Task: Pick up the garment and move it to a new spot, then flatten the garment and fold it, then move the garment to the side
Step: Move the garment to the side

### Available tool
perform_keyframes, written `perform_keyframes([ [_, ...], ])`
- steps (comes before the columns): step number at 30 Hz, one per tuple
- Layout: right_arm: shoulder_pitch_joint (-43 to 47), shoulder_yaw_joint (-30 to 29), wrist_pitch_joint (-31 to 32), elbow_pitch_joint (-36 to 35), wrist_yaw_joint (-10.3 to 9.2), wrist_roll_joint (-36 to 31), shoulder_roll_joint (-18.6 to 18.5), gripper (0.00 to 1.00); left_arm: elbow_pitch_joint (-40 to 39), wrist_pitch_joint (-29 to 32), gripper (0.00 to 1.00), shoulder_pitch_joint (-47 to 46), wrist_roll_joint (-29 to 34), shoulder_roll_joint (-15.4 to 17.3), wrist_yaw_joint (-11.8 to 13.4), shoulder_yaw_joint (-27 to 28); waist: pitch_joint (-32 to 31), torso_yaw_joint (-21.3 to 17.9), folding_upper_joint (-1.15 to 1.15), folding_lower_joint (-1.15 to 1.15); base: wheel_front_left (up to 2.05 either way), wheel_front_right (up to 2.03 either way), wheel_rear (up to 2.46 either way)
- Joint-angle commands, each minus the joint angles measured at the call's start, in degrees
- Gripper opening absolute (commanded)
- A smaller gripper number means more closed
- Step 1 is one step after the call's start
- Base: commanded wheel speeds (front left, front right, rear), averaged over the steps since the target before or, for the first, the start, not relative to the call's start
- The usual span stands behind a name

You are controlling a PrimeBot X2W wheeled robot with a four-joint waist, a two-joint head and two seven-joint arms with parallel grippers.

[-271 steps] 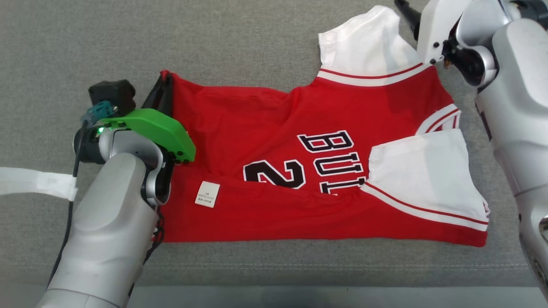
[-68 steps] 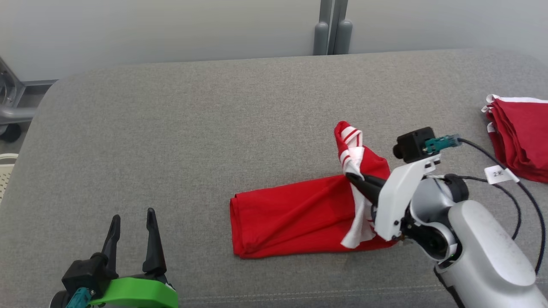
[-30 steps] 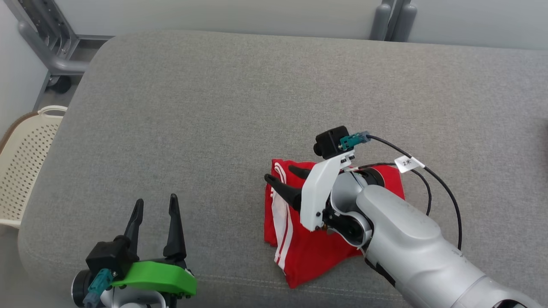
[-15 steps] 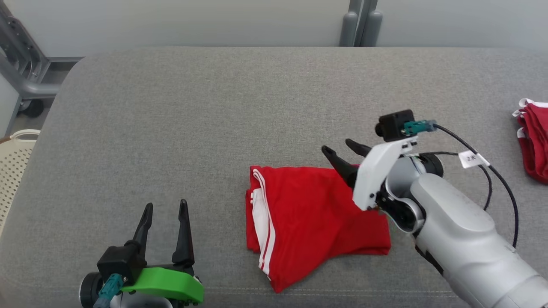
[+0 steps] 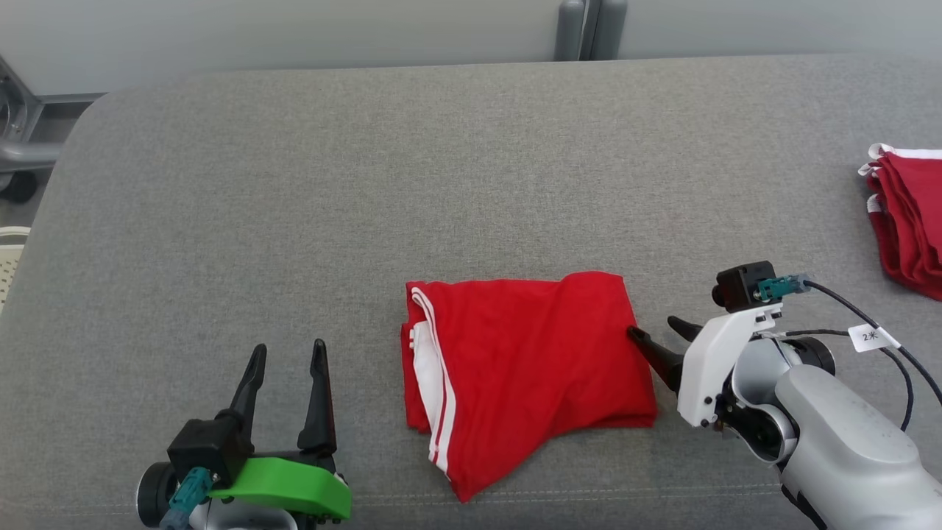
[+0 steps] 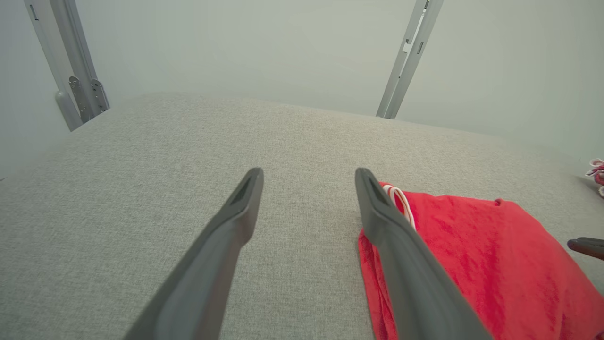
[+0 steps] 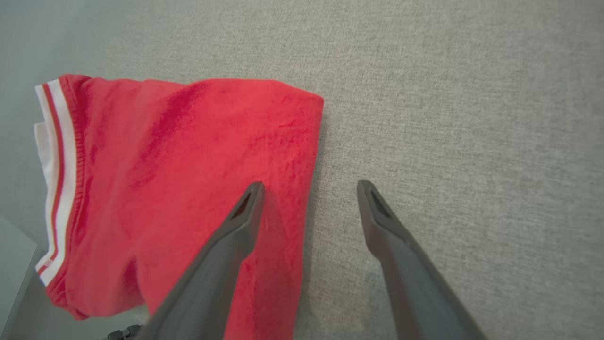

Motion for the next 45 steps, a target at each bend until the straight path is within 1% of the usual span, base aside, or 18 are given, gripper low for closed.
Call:
perform_keyframes([
  [1, 0.6, -0.3, 0.4, 0.2, -0.01, -0.4, 0.2, 1.00, -0.2, 0.2, 1.00, -0.7, 0.5, 0.4, 0.2, 0.0, 0.9, 0.9, 0.00, 0.00, 0.00, 0.00, 0.00],
  [4, 0.3, -0.7, 1.3, 1.4, -0.01, -0.3, 0.9, 1.00, -0.3, 0.3, 1.00, -0.8, 0.5, 0.6, 0.5, 0.0, 1.5, 2.0, 0.00, 0.00, 0.00, 0.00, 0.00],
  [13, -1.8, -0.8, 4.8, 6.8, -0.01, 2.5, 3.2, 1.00, -0.7, 0.1, 1.00, -1.2, 0.3, 0.8, 0.8, 0.1, 2.6, 4.6, 0.00, 0.00, 0.00, 0.00, 0.00],
  [14, -2.0, -0.8, 4.9, 7.2, -0.01, 3.0, 3.3, 0.81, -0.7, 0.1, 1.00, -1.3, 0.3, 0.8, 0.8, 0.1, 2.7, 4.7, 0.00, 0.00, 0.00, 0.00, 0.00],
  [15, -2.2, -0.6, 5.0, 7.4, -0.01, 3.4, 3.4, 0.42, -0.7, 0.0, 1.00, -1.3, 0.3, 0.9, 0.8, 0.2, 2.7, 4.9, 0.00, 0.00, 0.00, 0.00, 0.00],
  [17, -2.7, -0.1, 4.9, 7.3, -0.01, 4.1, 3.5, 0.12, -0.8, 0.0, 1.00, -1.3, 0.2, 0.9, 0.9, 0.2, 2.7, 4.9, 0.00, 0.00, 0.00, 0.00, 0.00],
  [18, -2.9, 0.2, 4.7, 7.1, -0.01, 4.5, 3.4, 0.00, -0.7, 0.0, 1.00, -1.3, 0.2, 0.9, 0.9, 0.3, 2.7, 4.9, 0.00, 0.00, 0.00, 0.00, 0.00],
  [22, -4.0, 0.9, 3.5, 6.0, -0.01, 5.4, 2.3, 0.00, -1.0, -0.1, 1.00, -1.0, 0.1, 1.2, 1.3, 0.6, 2.4, 3.9, 0.00, 0.00, 0.00, 0.00, 0.00],
  [29, -5.7, 1.0, 2.6, 4.7, -0.03, 5.7, -0.6, 0.00, -1.6, -0.2, 1.00, -1.0, 0.3, 1.4, 1.3, 0.4, 1.7, 0.2, 0.00, 0.00, 0.00, 0.00, 0.00],
  [36, -8.0, 0.0, 3.4, 3.9, -0.02, 4.6, -3.9, 0.00, -2.2, -0.4, 1.00, -1.2, 0.2, 1.4, 1.3, 0.4, 0.5, -7.5, 0.00, 0.00, 0.00, 0.00, 0.00],
  [41, -9.6, -0.5, 4.6, 3.4, -0.02, 3.9, -5.2, 0.00, -2.2, -0.5, 1.00, -1.5, 0.2, 1.5, 1.3, 0.7, -0.5, -13.8, 0.00, 0.00, 0.00, 0.00, 0.00],
  [45, -10.5, -1.4, 5.4, 3.3, -0.02, 3.3, -5.8, 0.00, -2.1, -0.5, 1.00, -2.0, 0.4, 1.5, 1.3, 0.6, -1.0, -17.9, 0.00, 0.00, 0.00, 0.00, 0.00],
])
